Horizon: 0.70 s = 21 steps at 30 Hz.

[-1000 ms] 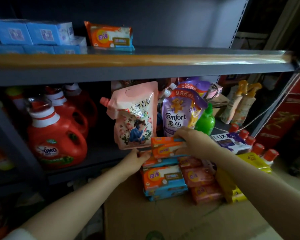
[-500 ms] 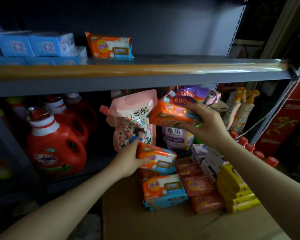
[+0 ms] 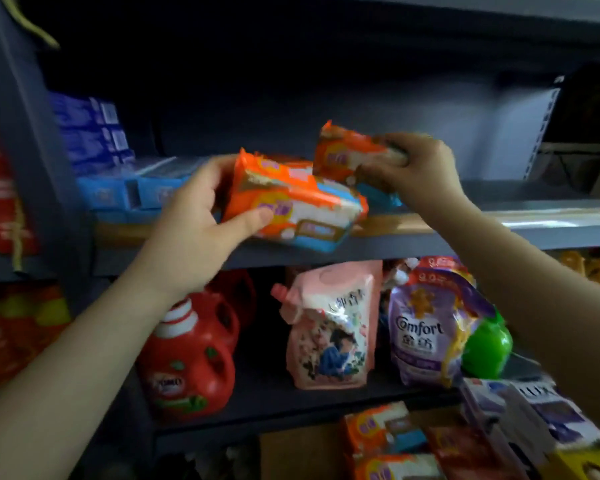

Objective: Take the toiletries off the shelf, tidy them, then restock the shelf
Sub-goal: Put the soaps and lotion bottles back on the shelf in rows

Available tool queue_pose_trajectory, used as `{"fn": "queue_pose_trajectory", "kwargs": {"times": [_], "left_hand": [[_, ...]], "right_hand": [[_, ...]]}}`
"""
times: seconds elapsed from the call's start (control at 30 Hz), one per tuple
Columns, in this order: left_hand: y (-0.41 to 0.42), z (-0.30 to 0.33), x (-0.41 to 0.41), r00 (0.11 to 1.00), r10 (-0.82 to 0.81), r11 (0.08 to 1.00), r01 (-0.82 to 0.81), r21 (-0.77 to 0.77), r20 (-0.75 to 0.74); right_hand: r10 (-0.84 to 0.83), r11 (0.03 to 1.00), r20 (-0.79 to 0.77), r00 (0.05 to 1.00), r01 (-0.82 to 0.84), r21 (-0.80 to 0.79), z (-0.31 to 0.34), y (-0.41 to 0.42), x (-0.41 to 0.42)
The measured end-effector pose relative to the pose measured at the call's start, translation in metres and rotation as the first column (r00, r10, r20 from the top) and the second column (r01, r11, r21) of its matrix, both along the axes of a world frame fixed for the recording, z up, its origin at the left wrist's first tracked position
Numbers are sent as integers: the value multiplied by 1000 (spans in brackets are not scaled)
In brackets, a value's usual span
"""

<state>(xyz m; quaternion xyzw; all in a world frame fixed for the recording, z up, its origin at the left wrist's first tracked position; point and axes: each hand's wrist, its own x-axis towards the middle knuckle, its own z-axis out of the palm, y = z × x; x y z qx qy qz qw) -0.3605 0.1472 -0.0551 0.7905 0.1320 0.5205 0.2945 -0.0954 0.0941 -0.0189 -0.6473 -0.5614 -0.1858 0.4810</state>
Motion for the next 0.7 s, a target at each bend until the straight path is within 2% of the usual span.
{"fn": "queue_pose_trajectory", "kwargs": {"times": [0.13, 0.2, 0.27, 0.37, 0.5, 0.6, 0.63, 0.67, 0.7], "left_hand": [[32, 28, -5, 982, 85, 996, -81, -32, 168], [47, 36, -7, 973, 78, 992, -55, -111, 215], [59, 40, -9, 973, 71, 979, -27, -201, 218], [68, 39, -8, 975, 96, 960, -38, -276, 200], [70, 36, -4, 975, 159, 955, -111, -275, 158], [67, 38, 2, 978, 146, 961, -103, -257, 151], [65, 38, 5, 979, 138, 963, -98, -253, 149], [63, 38, 8, 980, 138, 964, -100, -245, 143], [62, 37, 11, 980, 141, 967, -106, -233, 137]], "right_hand": [[19, 985, 94, 995, -2, -172, 11, 50, -6], [-36, 949, 172, 984, 88, -301, 13, 71, -6], [-59, 917, 213, 975, 137, -375, 17, 89, -5], [-40, 894, 208, 977, 128, -429, 23, 111, -4], [-53, 836, 301, 952, 208, -508, 21, 128, -1], [-63, 795, 355, 933, 262, -547, 20, 127, -1], [-61, 844, 314, 948, 217, -491, 21, 124, -2], [-26, 913, 187, 982, 99, -396, 23, 117, -7], [77, 956, -20, 997, -80, -282, 26, 108, -14]]}}
